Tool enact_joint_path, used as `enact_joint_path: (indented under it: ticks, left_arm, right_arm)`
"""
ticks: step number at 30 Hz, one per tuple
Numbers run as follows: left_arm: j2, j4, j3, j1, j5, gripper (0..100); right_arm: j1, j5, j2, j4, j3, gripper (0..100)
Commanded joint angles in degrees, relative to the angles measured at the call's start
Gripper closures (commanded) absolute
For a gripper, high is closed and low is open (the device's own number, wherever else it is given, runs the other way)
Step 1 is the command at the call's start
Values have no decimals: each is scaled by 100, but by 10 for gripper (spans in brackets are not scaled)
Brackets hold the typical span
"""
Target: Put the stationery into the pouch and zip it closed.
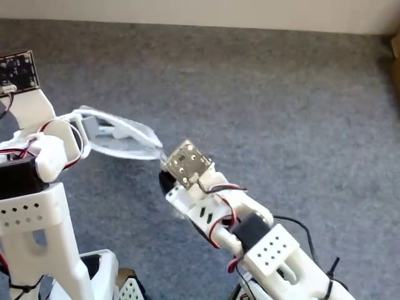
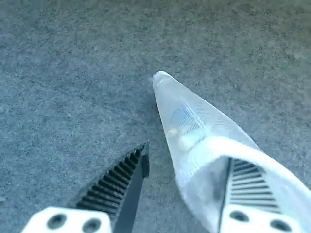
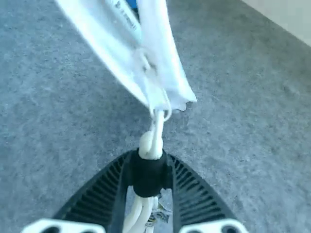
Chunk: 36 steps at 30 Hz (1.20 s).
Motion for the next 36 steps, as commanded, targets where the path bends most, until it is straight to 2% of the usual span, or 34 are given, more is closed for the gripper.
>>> enact_joint_path:
  ticks: [1, 4, 15, 21, 27, 31, 36]
  left_arm:
    - [-57, -360, -409, 462, -44, 744]
    - [-40, -607, -400, 1051, -105, 744]
    - [-48, -2057, 637, 2967, -1389, 744]
    - [-48, -2215, 699, 3697, -1837, 744]
    - [-48, -2268, 681, 4031, -1996, 744]
    - [-66, -2338, 681, 4022, -1987, 745]
    - [-101, -2286, 611, 3846, -2198, 745]
  right_arm:
    - [-101, 62, -699, 435, -171, 994]
    - [-101, 62, -1209, 831, 13, 994]
    - [-75, 62, -2914, 919, 1174, 994]
    - [-75, 62, -3354, 927, 1499, 994]
    - [-66, 62, -3442, 927, 1534, 994]
    - [-57, 62, -3451, 927, 1534, 994]
    - [470, 53, -3459, 927, 1490, 994]
